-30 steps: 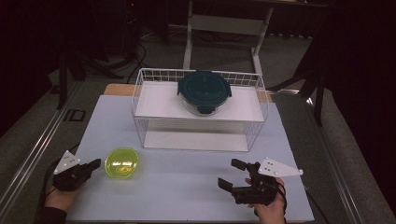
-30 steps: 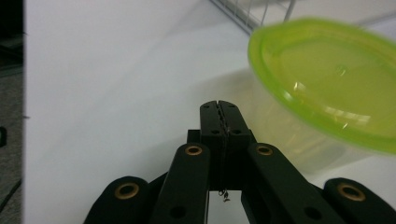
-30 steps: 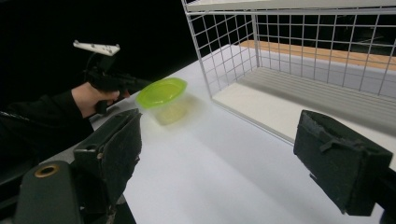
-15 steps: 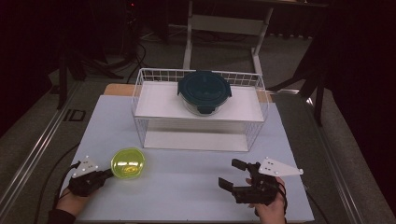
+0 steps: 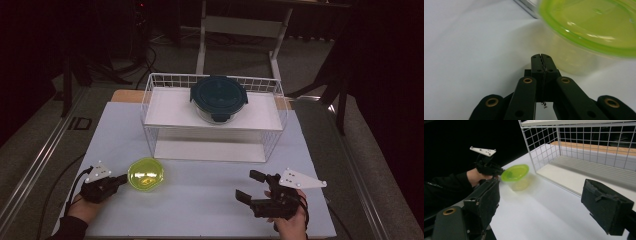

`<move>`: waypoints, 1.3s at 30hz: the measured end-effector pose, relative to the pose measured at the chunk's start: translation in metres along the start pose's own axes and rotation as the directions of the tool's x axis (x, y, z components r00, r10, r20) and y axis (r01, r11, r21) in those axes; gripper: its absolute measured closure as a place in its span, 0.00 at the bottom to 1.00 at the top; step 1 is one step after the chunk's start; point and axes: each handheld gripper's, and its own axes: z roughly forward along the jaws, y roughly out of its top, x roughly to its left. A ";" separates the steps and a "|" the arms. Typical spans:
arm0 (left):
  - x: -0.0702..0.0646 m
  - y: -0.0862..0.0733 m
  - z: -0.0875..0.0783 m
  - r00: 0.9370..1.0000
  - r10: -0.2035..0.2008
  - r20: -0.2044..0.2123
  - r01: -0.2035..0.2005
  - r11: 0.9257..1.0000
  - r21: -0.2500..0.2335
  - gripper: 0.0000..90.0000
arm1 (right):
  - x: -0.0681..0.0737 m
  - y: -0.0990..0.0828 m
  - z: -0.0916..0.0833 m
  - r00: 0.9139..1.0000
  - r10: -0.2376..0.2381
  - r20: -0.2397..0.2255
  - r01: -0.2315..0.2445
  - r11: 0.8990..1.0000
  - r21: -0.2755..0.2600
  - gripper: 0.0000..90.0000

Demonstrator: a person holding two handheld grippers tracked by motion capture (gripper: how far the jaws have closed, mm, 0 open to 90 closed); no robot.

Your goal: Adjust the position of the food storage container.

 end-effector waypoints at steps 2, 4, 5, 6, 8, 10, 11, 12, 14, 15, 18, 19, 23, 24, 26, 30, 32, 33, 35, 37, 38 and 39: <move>0.002 0.003 0.004 1.000 0.000 0.003 0.000 1.000 -0.010 1.00 | -0.001 -0.001 0.000 1.000 0.001 0.005 -0.001 1.000 0.002 0.17; 0.003 0.006 0.008 1.000 0.002 0.012 -0.002 1.000 -0.020 1.00 | -0.002 -0.002 0.000 1.000 0.004 0.008 -0.004 1.000 0.003 0.17; 0.003 0.006 0.008 1.000 0.002 0.012 -0.002 1.000 -0.020 1.00 | -0.002 -0.002 0.000 1.000 0.004 0.008 -0.004 1.000 0.003 0.17; 0.002 0.009 0.012 1.000 0.000 0.022 0.000 1.000 -0.015 1.00 | -0.002 -0.003 0.000 1.000 0.009 0.010 -0.009 1.000 0.006 0.17; -0.001 0.009 0.014 1.000 0.011 0.024 -0.010 1.000 -0.006 1.00 | -0.003 -0.003 -0.001 1.000 0.011 0.012 -0.011 1.000 0.006 0.17; -0.005 0.009 0.014 0.999 0.016 0.041 -0.016 1.000 -0.004 1.00 | -0.003 -0.003 -0.003 1.000 0.015 0.015 -0.015 1.000 0.006 0.17; -0.005 0.009 0.014 0.999 0.016 0.041 -0.016 1.000 -0.004 1.00 | -0.003 -0.003 -0.003 1.000 0.015 0.015 -0.015 1.000 0.006 0.17; -0.008 0.008 0.014 0.998 0.029 0.053 -0.029 1.000 -0.002 1.00 | -0.004 -0.003 -0.003 1.000 0.018 0.015 -0.018 1.000 0.003 0.17; -0.013 0.008 0.013 0.997 0.029 0.069 -0.028 1.000 -0.005 1.00 | -0.005 -0.003 -0.004 1.000 0.020 0.013 -0.020 1.000 0.000 0.17; -0.013 0.008 0.013 0.997 0.029 0.069 -0.028 1.000 -0.005 1.00 | -0.005 -0.003 -0.004 1.000 0.020 0.013 -0.020 1.000 0.000 0.17; -0.023 0.009 0.014 0.994 0.052 0.096 -0.052 0.999 0.006 1.00 | -0.004 -0.003 -0.004 1.000 0.021 0.012 -0.021 1.000 -0.002 0.17; -0.031 0.009 0.014 0.992 0.071 0.105 -0.072 0.997 0.008 1.00 | -0.004 -0.003 -0.004 1.000 0.018 0.014 -0.018 1.000 -0.001 0.17; -0.042 0.011 0.016 0.985 0.095 0.141 -0.098 0.995 0.013 1.00 | -0.003 -0.003 -0.004 1.000 0.015 0.014 -0.015 1.000 0.000 0.17; -0.049 0.013 0.018 0.981 0.110 0.161 -0.113 0.994 0.010 1.00 | -0.003 -0.003 -0.003 1.000 0.014 0.017 -0.014 1.000 0.000 0.17; -0.056 0.015 0.019 0.974 0.118 0.195 -0.120 0.993 0.001 1.00 | -0.004 -0.003 -0.003 1.000 0.016 0.016 -0.016 1.000 0.000 0.17; -0.063 0.016 0.021 0.969 0.124 0.212 -0.128 0.992 0.005 1.00 | -0.004 -0.003 -0.004 1.000 0.018 0.015 -0.018 1.000 -0.001 0.17; -0.063 0.016 0.028 0.975 0.123 0.186 -0.131 0.991 0.035 1.00 | -0.004 -0.002 -0.005 1.000 0.017 0.016 -0.017 1.000 -0.001 0.17; -0.060 0.016 0.029 0.978 0.121 0.172 -0.131 0.990 0.043 1.00 | -0.004 -0.002 -0.005 1.000 0.016 0.018 -0.016 1.000 -0.002 0.17; -0.055 0.017 0.030 0.980 0.100 0.170 -0.108 0.993 0.040 1.00 | -0.004 -0.003 -0.006 1.000 0.019 0.017 -0.019 1.000 -0.004 0.17; -0.052 0.019 0.032 0.982 0.095 0.165 -0.102 0.994 0.035 1.00 | -0.005 -0.002 -0.006 1.000 0.021 0.018 -0.021 1.000 -0.007 0.17; -0.052 0.020 0.033 0.981 0.094 0.169 -0.100 0.994 0.031 1.00 | -0.006 -0.002 -0.006 1.000 0.023 0.019 -0.022 1.000 -0.008 0.17; -0.053 0.021 0.034 0.981 0.091 0.173 -0.097 0.995 0.028 1.00 | -0.006 -0.002 -0.006 1.000 0.022 0.021 -0.022 1.000 -0.007 0.17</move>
